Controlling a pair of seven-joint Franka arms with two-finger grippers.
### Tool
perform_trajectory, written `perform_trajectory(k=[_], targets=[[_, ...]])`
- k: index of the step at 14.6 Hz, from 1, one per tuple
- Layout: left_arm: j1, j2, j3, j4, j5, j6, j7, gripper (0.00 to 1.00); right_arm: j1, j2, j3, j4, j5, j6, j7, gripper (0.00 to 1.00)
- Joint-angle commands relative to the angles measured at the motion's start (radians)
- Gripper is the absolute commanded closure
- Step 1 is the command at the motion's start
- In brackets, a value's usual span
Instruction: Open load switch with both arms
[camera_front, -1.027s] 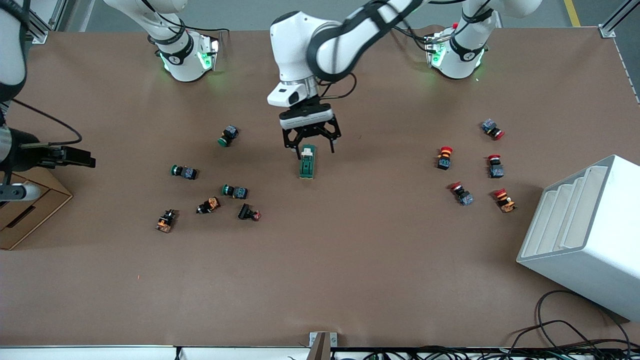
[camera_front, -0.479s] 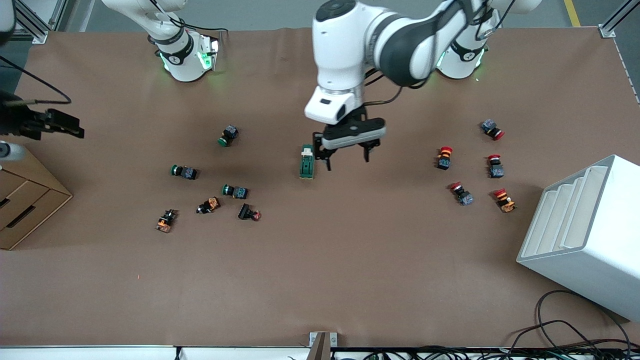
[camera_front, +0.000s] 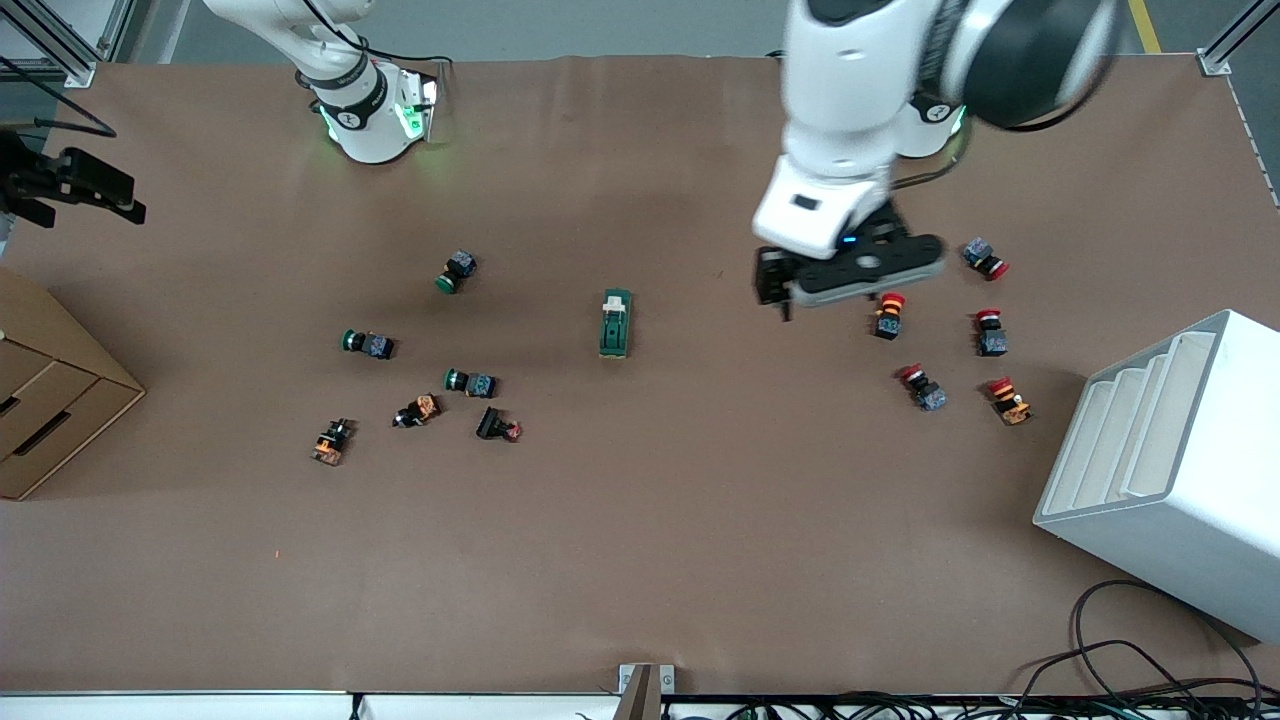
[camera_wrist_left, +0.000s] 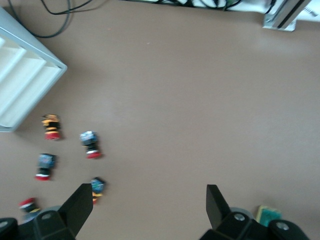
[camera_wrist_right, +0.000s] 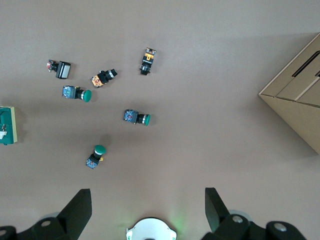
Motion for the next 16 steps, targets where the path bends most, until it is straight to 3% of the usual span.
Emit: perform_trajectory(k=[1, 7, 10, 11, 13, 16], targets=[[0.047, 0.000, -0.009, 0.040, -0.039, -0.075, 0.089, 0.00, 0.010, -0.054, -0.008, -0.045, 0.000, 0.019, -0.011, 0.00], [0.212, -0.098, -0.003, 0.040, -0.132, -0.114, 0.358, 0.00, 0.012, -0.052, -0.011, -0.049, 0.014, 0.025, -0.008, 0.00], [0.239, -0.118, 0.006, 0.038, -0.148, -0.114, 0.483, 0.00, 0.010, -0.054, -0.014, -0.049, 0.020, 0.020, -0.008, 0.00], [0.239, -0.143, 0.032, 0.032, -0.154, -0.128, 0.527, 0.00, 0.010, -0.054, -0.016, -0.049, 0.029, 0.019, -0.008, 0.00], [0.172, -0.174, 0.153, 0.024, -0.181, -0.180, 0.624, 0.00, 0.012, -0.055, -0.016, -0.049, 0.034, 0.020, -0.008, 0.00], [0.127, -0.253, 0.275, -0.069, -0.223, -0.184, 0.820, 0.00, 0.013, -0.055, -0.016, -0.049, 0.046, 0.020, -0.008, 0.00]])
